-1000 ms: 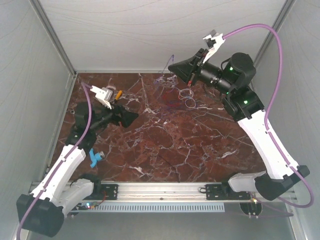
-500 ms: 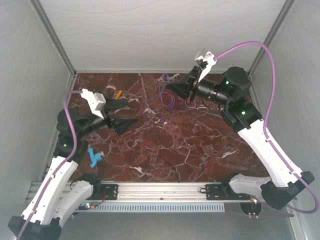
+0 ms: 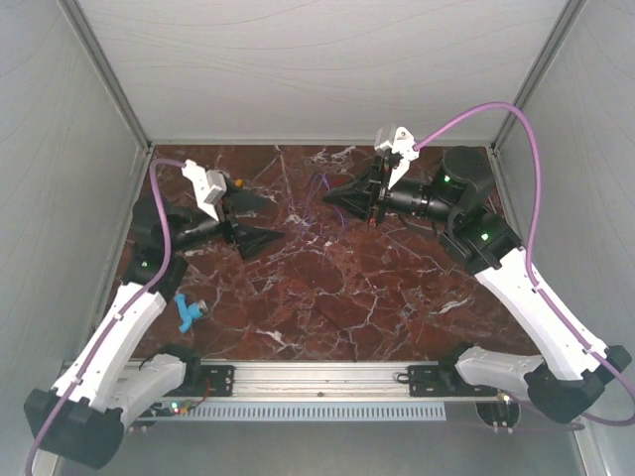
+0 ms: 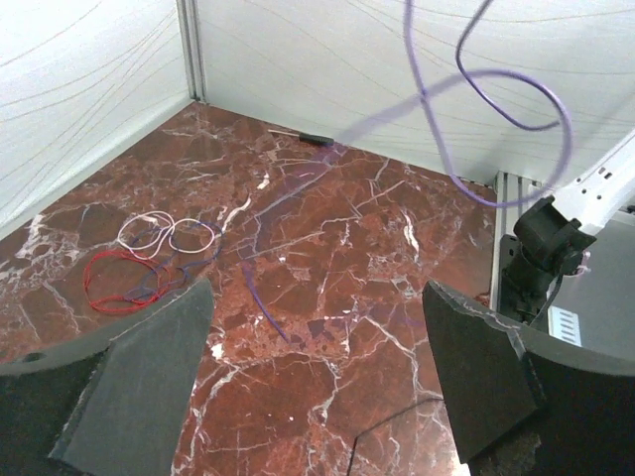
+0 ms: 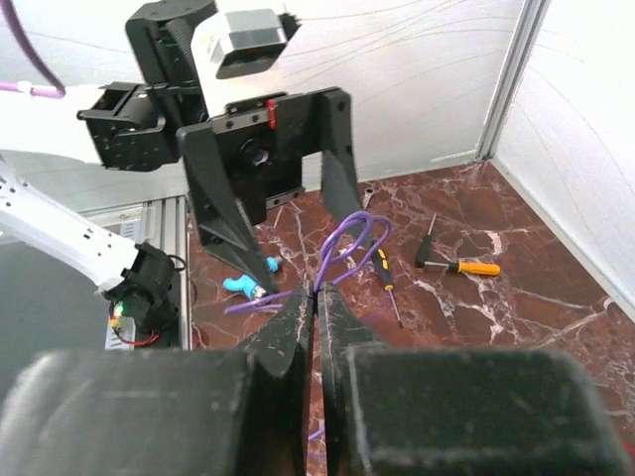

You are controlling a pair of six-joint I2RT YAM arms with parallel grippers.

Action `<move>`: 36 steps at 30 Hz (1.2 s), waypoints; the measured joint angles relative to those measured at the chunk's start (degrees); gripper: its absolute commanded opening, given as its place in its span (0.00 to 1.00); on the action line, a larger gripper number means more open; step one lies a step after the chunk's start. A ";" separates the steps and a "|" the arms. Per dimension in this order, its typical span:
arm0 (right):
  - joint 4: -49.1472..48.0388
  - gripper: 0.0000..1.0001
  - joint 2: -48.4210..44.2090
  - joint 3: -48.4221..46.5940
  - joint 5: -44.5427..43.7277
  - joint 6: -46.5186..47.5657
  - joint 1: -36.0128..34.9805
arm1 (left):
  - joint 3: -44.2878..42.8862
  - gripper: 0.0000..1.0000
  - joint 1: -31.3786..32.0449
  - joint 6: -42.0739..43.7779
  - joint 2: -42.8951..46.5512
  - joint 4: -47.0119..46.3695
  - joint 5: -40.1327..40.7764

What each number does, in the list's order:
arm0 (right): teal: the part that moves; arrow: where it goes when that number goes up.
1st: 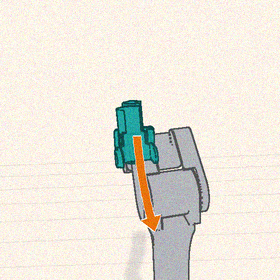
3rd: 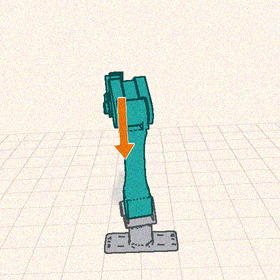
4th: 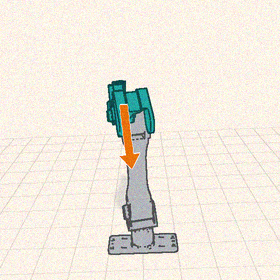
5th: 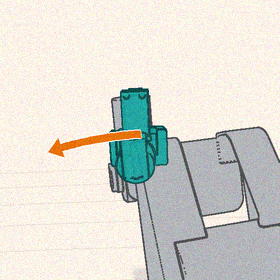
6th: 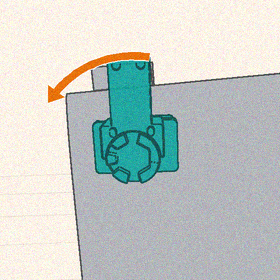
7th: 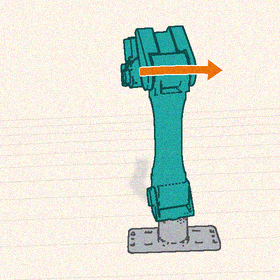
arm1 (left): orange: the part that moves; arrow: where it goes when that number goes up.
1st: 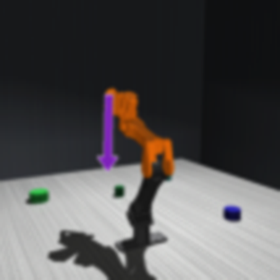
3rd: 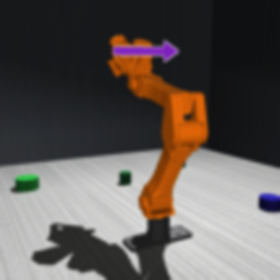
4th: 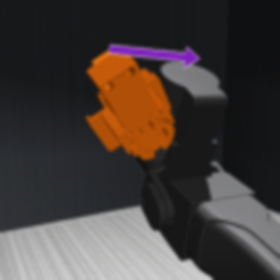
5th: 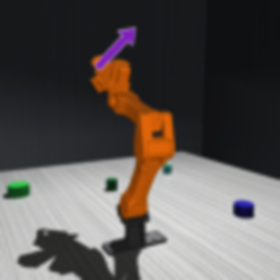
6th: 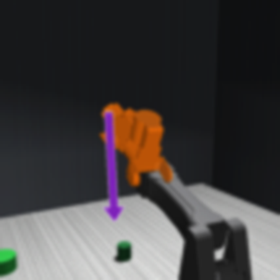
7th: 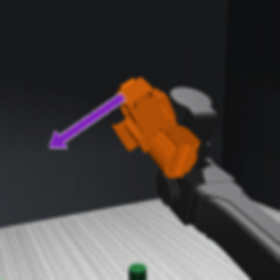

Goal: Zip-tie the wires
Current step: Straighten the cable at the center of the board.

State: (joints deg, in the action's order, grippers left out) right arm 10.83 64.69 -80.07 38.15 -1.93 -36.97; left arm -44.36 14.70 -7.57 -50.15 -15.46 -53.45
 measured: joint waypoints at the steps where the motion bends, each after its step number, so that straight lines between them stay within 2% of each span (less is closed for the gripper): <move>1: 0.04 0.00 0.00 0.20 0.37 0.17 -0.04 | -0.55 0.86 0.00 -0.09 -1.20 -0.35 -0.33; 5: 0.09 0.00 0.02 1.07 1.38 0.46 -0.15 | -3.85 0.88 0.04 -0.09 -6.10 -1.92 -1.84; 8: 0.07 0.00 0.02 1.27 2.03 0.57 -0.44 | -5.11 0.85 0.07 -0.17 -8.31 -3.50 -2.89; 15: -0.02 0.00 0.02 1.27 2.71 0.57 -0.96 | -4.92 0.88 1.42 -4.92 -11.23 -11.28 -8.83; 20: -0.07 0.00 0.02 1.27 2.84 0.57 -1.03 | -3.72 0.85 2.86 -8.74 -12.02 -16.92 -13.25; 27: -0.50 0.00 0.02 1.27 3.30 0.59 -1.05 | -4.09 0.86 5.46 -5.70 -12.94 -15.41 -10.19; 28: -0.57 0.00 0.02 1.27 3.30 0.59 -1.07 | -4.35 0.81 5.68 -4.72 -13.16 -14.45 -9.29; 29: -0.66 0.00 0.02 1.27 3.30 0.59 -1.07 | -4.68 0.71 5.81 -3.80 -13.44 -13.75 -8.46; 30: -0.72 0.00 0.02 1.27 3.32 0.57 -1.11 | -5.09 0.50 5.90 -2.95 -13.79 -12.98 -7.74; 32: -1.01 0.00 0.02 1.27 3.58 0.57 -1.18 | -5.97 0.00 5.99 -1.77 -14.71 -11.96 -7.13; 36: -1.51 0.00 0.02 1.29 2.75 0.48 -1.27 | -7.52 0.00 6.10 -0.22 -16.39 -10.03 -7.72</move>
State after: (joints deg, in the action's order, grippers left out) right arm 9.32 64.71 -78.78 40.91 -1.45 -38.24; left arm -51.88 20.80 -7.79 -66.54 -25.50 -61.17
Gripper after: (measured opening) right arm 0.005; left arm 0.015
